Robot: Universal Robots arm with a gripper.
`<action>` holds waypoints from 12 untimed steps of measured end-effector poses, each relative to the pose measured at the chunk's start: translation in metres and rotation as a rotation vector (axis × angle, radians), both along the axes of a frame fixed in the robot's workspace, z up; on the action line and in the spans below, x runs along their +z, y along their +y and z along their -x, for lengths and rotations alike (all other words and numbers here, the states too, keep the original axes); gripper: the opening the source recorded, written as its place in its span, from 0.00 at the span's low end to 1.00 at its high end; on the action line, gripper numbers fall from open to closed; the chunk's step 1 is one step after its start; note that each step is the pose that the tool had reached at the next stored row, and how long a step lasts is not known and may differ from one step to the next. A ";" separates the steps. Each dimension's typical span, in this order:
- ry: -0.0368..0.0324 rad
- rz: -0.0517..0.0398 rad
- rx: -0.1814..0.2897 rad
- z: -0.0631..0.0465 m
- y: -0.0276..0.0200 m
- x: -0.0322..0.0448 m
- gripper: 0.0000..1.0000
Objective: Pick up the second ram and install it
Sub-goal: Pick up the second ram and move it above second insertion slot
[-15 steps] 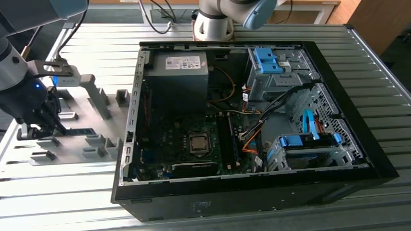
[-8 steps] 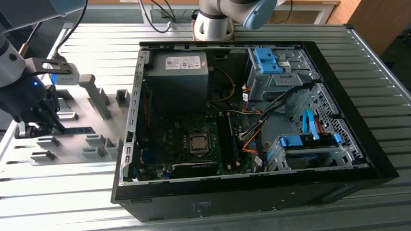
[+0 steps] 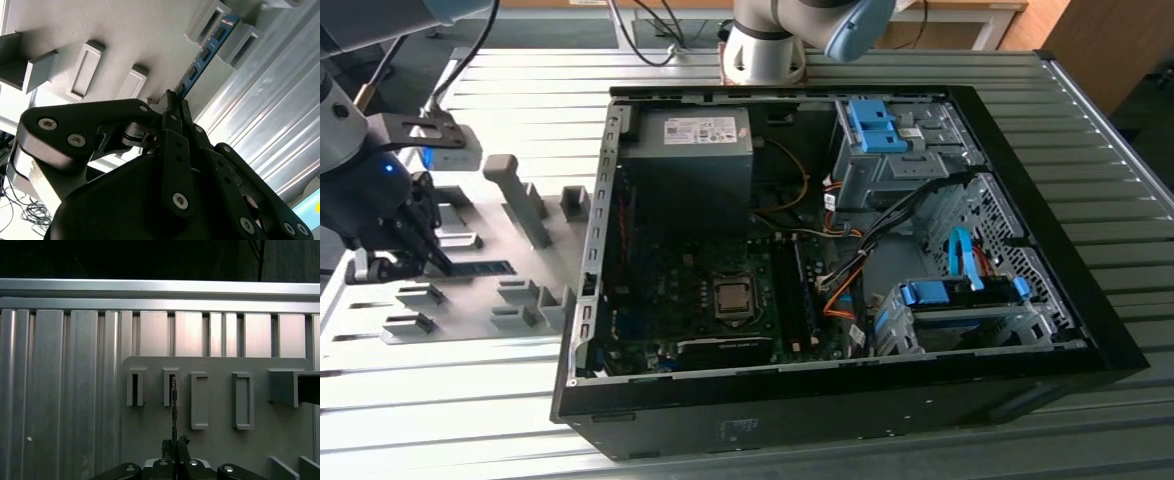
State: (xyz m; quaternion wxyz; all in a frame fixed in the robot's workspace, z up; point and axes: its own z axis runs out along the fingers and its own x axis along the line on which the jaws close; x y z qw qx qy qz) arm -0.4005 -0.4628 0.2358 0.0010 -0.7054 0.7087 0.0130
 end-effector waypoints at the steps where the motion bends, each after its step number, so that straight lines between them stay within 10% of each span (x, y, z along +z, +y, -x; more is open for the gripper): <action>1: -0.0001 0.0000 0.000 0.000 0.0000 0.0007 0.14; 12: 0.0000 0.0000 0.000 0.000 0.0000 0.0073 0.14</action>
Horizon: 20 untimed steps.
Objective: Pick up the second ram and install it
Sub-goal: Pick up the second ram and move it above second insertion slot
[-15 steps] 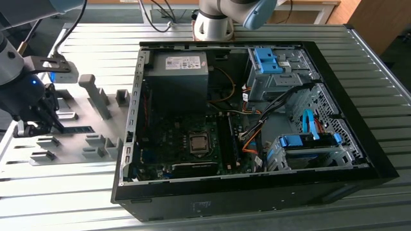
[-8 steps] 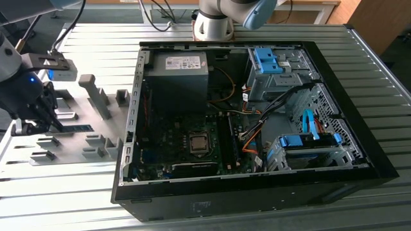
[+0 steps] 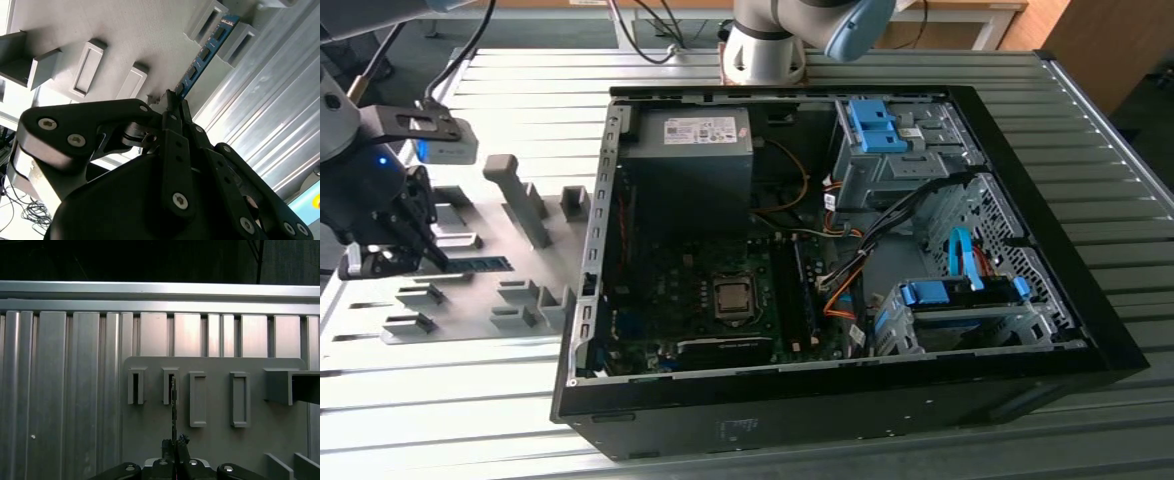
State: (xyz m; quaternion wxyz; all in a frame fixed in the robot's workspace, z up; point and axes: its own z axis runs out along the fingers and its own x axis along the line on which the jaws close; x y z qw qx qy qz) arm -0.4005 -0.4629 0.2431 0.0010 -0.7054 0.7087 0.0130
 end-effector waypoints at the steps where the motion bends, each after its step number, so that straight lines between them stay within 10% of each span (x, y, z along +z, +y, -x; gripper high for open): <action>1: 0.0000 0.0000 0.000 0.000 0.0000 0.0006 0.14; 20: 0.0000 0.0003 0.000 0.000 0.0000 0.0130 0.14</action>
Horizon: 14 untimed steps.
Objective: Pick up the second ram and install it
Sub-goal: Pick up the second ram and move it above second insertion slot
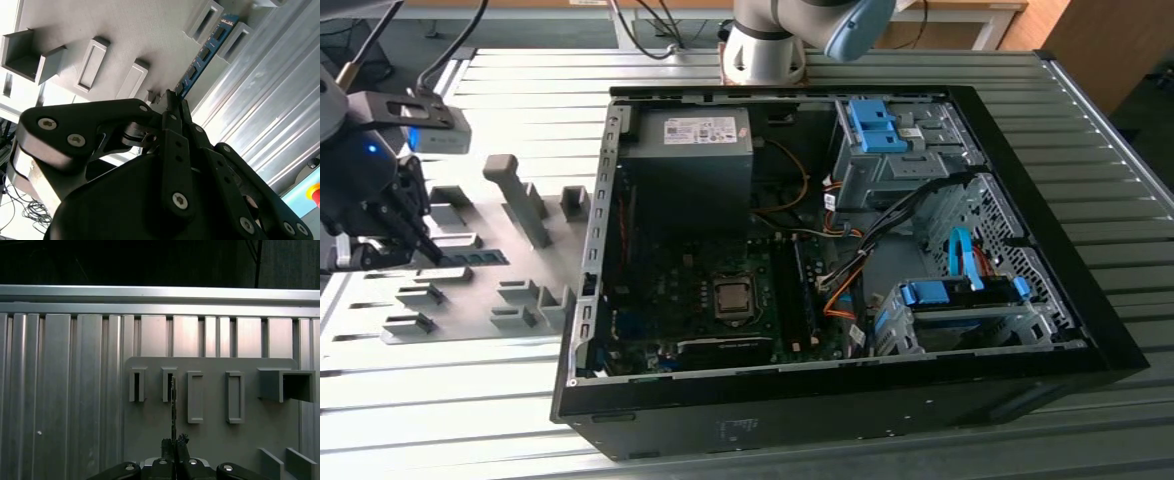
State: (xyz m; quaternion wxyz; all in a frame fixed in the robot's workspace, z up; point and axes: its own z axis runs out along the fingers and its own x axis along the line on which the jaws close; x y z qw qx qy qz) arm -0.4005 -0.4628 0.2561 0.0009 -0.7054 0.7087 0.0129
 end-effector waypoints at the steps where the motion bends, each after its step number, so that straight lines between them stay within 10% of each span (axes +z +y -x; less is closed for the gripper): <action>1: 0.0000 0.0000 0.000 0.000 0.0000 0.0005 0.14; 14: 0.0000 0.0001 0.000 0.000 0.0000 0.0076 0.14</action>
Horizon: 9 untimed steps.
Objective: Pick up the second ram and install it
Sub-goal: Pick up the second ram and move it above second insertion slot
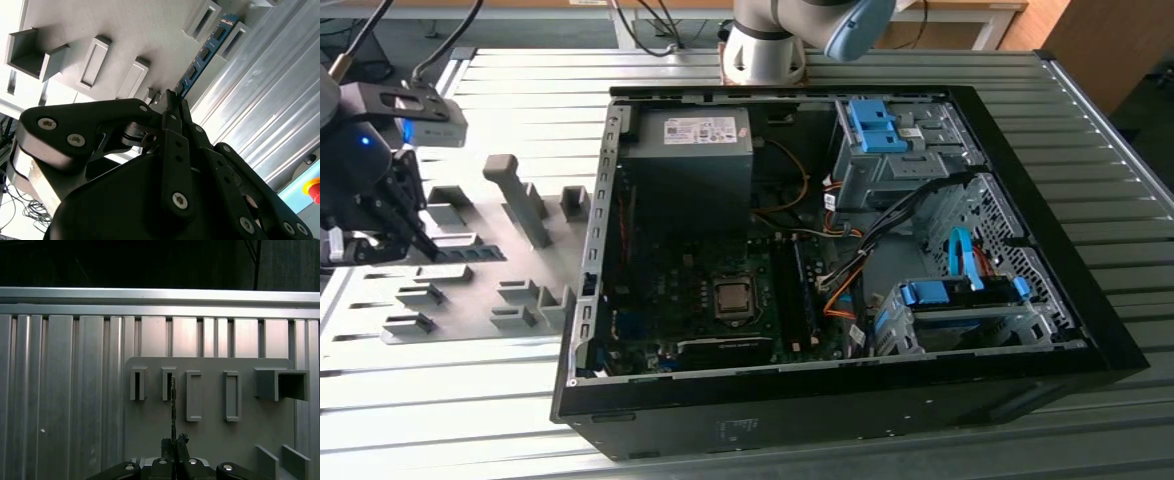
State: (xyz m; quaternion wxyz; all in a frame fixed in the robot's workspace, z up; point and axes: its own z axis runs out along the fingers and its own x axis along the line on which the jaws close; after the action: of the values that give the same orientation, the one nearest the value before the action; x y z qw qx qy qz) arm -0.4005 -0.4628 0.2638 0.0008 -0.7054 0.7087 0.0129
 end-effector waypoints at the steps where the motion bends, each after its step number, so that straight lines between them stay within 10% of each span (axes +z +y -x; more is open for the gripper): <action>1: 0.0000 -0.0001 0.000 0.000 0.0000 0.0004 0.14; 9: 0.0000 0.0001 0.000 0.000 0.0000 0.0058 0.14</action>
State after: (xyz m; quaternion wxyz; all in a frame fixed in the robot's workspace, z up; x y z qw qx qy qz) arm -0.4005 -0.4628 0.2696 0.0008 -0.7054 0.7087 0.0129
